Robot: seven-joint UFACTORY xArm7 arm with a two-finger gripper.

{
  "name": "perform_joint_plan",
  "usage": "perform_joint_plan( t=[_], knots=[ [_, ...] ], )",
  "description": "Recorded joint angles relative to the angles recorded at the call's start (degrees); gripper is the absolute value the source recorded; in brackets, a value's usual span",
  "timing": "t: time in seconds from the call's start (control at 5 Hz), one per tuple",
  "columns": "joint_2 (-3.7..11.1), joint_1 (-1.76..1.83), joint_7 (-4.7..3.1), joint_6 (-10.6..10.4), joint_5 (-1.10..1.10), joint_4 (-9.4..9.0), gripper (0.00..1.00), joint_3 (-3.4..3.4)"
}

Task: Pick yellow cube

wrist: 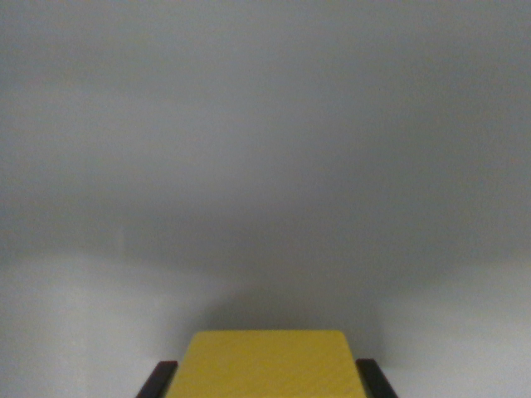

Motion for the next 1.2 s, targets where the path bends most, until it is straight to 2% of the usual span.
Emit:
perform_joint_plan(
  t=[0.2, 0.4, 0.6, 0.8, 1.0, 1.2],
  knots=[
    [-0.47, -0.04, -0.01, 1.2, 0.09, 0.7, 1.0, 0.02],
    [-0.47, -0.04, -0.01, 1.2, 0.09, 0.7, 1.0, 0.02],
    [-1.07, -0.08, -0.03, 2.6, 0.21, 1.57, 1.0, 0.05],
    [-1.07, -0.08, -0.03, 2.6, 0.21, 1.57, 1.0, 0.05],
    [-1.77, -0.14, -0.05, 4.3, 0.35, 2.61, 1.0, 0.08],
    [-1.77, -0.14, -0.05, 4.3, 0.35, 2.61, 1.0, 0.08]
  ],
)
